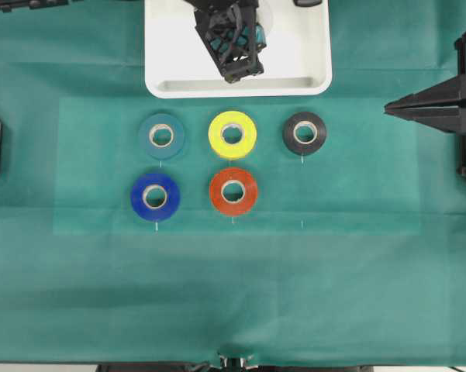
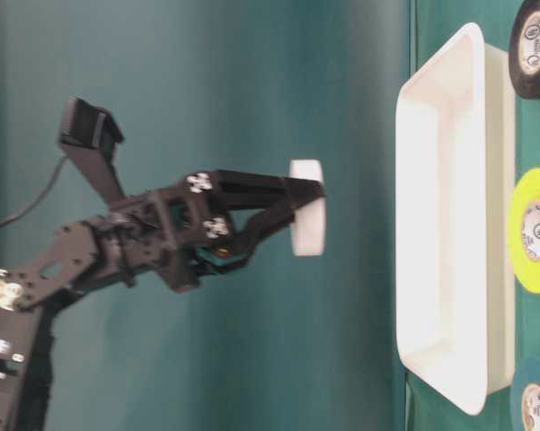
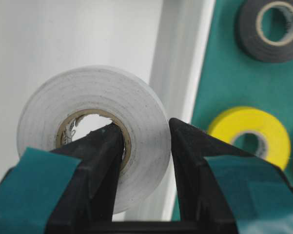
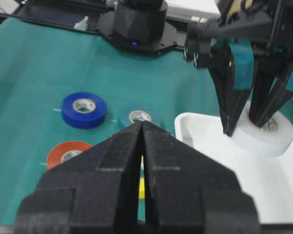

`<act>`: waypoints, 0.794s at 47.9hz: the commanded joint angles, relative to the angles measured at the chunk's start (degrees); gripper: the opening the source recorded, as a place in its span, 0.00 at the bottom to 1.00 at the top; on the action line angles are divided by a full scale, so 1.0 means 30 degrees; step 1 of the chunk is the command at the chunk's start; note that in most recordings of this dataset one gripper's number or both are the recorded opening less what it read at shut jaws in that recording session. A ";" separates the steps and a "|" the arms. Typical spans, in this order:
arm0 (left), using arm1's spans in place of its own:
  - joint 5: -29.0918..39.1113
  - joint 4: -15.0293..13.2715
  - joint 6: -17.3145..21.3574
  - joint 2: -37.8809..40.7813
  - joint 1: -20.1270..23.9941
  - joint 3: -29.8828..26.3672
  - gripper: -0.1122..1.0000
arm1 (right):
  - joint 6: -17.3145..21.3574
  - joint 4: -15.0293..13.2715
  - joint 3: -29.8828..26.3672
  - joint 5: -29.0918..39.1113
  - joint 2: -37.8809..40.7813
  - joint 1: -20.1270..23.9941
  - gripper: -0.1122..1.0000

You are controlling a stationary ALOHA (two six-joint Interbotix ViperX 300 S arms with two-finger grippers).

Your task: Place the tape from the fixed location into the white case.

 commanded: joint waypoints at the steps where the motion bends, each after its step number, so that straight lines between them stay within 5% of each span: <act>1: -0.1172 0.0029 -0.0029 -0.0557 0.0264 0.0674 0.35 | -0.0029 -0.0029 -0.0586 -0.0088 0.0117 0.0000 0.10; 17: -0.4043 0.0059 -0.0029 0.0029 0.0879 0.2988 0.35 | -0.0029 -0.0117 -0.0586 -0.0088 0.0117 0.0000 0.10; 38: -0.5391 0.0059 0.0029 0.1787 0.1934 0.3311 0.35 | -0.0029 -0.0146 -0.0557 -0.0059 0.0146 0.0000 0.10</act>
